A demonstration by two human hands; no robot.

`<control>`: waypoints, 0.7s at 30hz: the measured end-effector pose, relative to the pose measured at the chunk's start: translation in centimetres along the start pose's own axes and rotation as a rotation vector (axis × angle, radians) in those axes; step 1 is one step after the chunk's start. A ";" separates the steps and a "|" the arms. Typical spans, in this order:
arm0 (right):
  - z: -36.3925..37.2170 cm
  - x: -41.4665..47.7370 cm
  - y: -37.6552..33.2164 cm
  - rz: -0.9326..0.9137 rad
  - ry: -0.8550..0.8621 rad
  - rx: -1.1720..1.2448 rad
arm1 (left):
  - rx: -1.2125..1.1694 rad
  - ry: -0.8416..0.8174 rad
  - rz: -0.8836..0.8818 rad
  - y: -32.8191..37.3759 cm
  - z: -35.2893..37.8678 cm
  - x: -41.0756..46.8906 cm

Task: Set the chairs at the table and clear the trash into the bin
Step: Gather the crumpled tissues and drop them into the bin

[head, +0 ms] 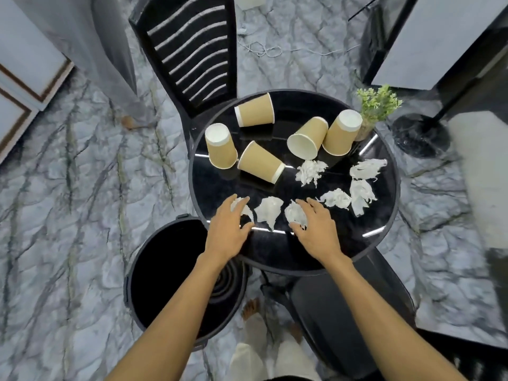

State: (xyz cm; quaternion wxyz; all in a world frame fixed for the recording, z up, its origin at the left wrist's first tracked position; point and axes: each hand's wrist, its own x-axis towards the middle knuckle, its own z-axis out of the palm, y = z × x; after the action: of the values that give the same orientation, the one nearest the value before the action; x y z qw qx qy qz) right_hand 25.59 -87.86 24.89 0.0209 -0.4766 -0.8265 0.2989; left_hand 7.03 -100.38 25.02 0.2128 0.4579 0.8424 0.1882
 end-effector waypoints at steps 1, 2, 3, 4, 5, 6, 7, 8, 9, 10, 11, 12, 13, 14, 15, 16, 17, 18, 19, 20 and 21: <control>0.4 0.4 0.0 0.015 -0.004 0.000 | -0.009 -0.022 0.001 -0.2 0.4 0.7; 0.8 0.6 0.1 0.025 -0.005 -0.004 | -0.006 -0.038 0.008 -0.3 0.9 1.3; 1.2 0.9 0.2 0.027 0.002 -0.014 | 0.006 -0.046 0.017 -0.4 1.3 1.8; 1.7 1.1 0.3 0.020 0.018 -0.023 | 0.030 -0.042 0.029 -0.5 1.7 2.3; 2.1 1.2 0.5 0.007 0.038 -0.025 | 0.053 -0.028 0.045 -0.6 2.1 2.6; 2.4 1.3 0.6 -0.010 0.058 -0.012 | 0.060 -0.015 0.058 -0.6 2.4 2.9; 2.6 1.4 0.9 -0.030 0.072 0.017 | 0.038 0.000 0.064 -0.6 2.6 3.1; 2.8 1.4 1.0 -0.048 0.081 0.059 | -0.006 0.013 0.065 -0.7 2.8 3.2; 2.8 1.3 1.1 -0.052 0.087 0.106 | -0.059 0.030 0.064 -0.8 2.9 3.2; 2.6 1.1 1.2 -0.046 0.092 0.151 | -0.113 0.051 0.062 -0.9 2.9 3.1; 2.3 0.9 1.3 -0.039 0.106 0.186 | -0.159 0.076 0.060 -0.8 2.9 3.0; 1.9 0.8 1.5 -0.037 0.133 0.209 | -0.201 0.098 0.059 -0.5 2.7 2.8; 1.3 0.7 1.6 -0.041 0.177 0.210 | -0.241 0.112 0.059 0.0 2.6 2.7; 0.6 0.7 2.0 -0.046 0.232 0.192 | -0.280 0.115 0.064 0.6 2.4 2.7; -0.2 0.9 2.6 -0.042 0.292 0.166 | -0.314 0.107 0.073 1.3 2.3 2.7; -1.0 1.2 3.2 -0.025 0.355 0.142 | -0.343 0.092 0.082 2.1 2.2 2.8; -1.9 1.5 4.0 0.008 0.414 0.128 | -0.367 0.077 0.092 2.9 2.3 2.9; -2.7 1.8 4.9 0.050 0.463 0.128 | -0.384 0.057 0.099 3.5 2.5 3.1; -3.5 2.3 5.8 0.093 0.498 0.139 | -0.387 0.033 0.104 4.1 2.9 3.4; -4.0 2.7 6.7 0.128 0.519 0.145 | -0.374 0.005 0.108 4.5 3.4 3.7; -4.3 3.2 7.6 0.156 0.521 0.142 | -0.350 -0.027 0.105 4.8 4.0 4.0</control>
State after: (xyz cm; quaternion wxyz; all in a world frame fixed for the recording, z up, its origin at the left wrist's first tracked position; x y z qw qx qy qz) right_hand 31.10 -80.52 23.75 0.2430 -0.5971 -0.7310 0.2240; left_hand 10.48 -94.02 23.36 0.2906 0.4599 0.7686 0.3367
